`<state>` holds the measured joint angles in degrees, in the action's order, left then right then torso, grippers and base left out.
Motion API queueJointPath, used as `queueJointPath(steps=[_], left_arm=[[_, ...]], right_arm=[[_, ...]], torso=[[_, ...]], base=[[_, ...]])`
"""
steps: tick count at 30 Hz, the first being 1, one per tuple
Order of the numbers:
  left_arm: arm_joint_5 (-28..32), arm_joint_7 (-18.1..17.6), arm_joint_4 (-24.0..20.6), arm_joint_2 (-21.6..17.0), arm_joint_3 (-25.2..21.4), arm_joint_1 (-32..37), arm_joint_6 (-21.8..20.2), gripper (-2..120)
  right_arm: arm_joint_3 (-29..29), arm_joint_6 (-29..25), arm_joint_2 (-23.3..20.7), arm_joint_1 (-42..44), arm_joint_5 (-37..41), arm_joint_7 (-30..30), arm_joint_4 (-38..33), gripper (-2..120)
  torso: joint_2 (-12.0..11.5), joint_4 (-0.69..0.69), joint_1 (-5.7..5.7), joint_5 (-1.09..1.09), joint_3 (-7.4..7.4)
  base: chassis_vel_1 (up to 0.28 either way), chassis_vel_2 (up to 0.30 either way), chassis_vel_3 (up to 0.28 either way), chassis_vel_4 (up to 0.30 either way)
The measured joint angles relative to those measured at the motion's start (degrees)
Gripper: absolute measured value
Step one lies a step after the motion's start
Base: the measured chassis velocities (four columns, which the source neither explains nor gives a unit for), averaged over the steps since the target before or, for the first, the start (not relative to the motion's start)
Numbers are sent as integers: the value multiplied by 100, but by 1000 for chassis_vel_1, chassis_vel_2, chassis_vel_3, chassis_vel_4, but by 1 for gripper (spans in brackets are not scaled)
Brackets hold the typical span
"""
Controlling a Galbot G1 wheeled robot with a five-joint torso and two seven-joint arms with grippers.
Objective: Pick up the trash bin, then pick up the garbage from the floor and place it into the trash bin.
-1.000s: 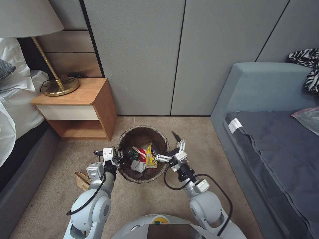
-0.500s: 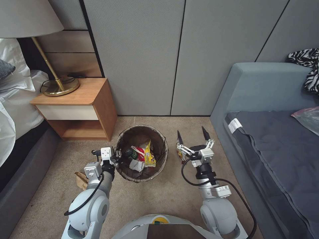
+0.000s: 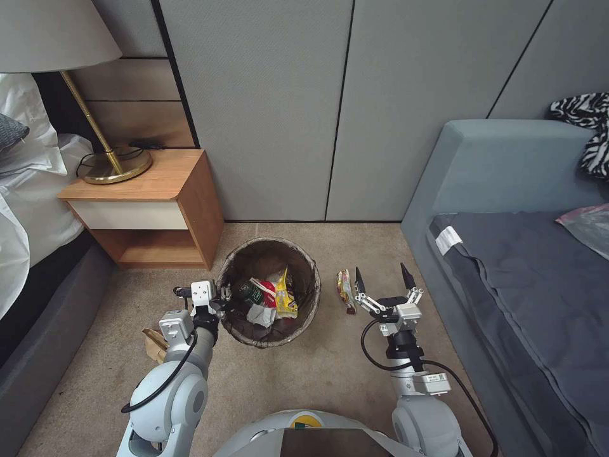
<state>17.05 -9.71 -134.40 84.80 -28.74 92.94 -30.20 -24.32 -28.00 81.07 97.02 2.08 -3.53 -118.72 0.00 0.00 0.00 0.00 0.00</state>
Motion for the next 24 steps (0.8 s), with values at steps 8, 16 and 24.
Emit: queueJointPath(steps=[8,16,24], left_arm=[[-2,0,-5,0,-7,-2,-2,2],[-2,0,-7,2,-19,4,-2,2],[-4,21,-30,-12,-9,32,1,2]], right_arm=[[-3,-2,-4,-16,8,4,6,100],[-4,-5,-3,-45,19,13,25,100],[60,1105,-272,-1393,424,-53,338,100]], torso=[[0,0,0,0,0],[0,0,0,0,0],[0,1,0,0,0]], base=[[0,0,0,0],[0,0,0,0],[0,0,0,0]])
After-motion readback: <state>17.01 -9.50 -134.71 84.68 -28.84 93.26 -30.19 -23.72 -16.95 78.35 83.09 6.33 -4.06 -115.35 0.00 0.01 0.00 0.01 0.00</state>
